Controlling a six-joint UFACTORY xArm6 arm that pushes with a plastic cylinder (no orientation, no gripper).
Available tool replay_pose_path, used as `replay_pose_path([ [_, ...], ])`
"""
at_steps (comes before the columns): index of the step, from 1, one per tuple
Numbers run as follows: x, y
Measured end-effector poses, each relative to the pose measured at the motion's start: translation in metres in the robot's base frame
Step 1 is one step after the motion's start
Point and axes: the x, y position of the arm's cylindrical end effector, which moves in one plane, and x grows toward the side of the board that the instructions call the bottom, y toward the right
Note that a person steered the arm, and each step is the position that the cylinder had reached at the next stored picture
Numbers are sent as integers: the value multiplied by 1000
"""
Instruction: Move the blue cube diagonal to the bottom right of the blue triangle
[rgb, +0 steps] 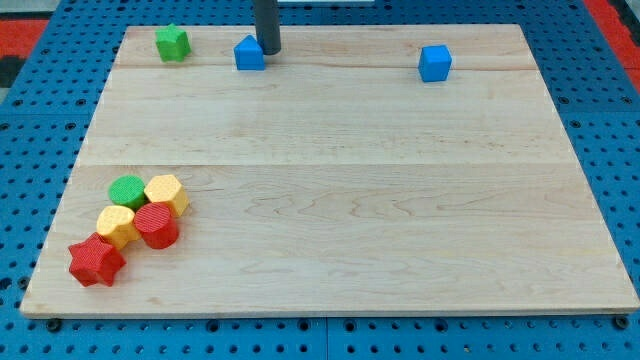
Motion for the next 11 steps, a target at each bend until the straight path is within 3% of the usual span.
replay_pose_path([
  [2, 31, -61],
  [3, 34, -38],
  [4, 10, 35],
  [5, -26, 152],
  [6, -29, 265],
  [7, 11, 274],
  [8, 52, 221],
  [9, 56, 220],
  [11, 44, 139],
])
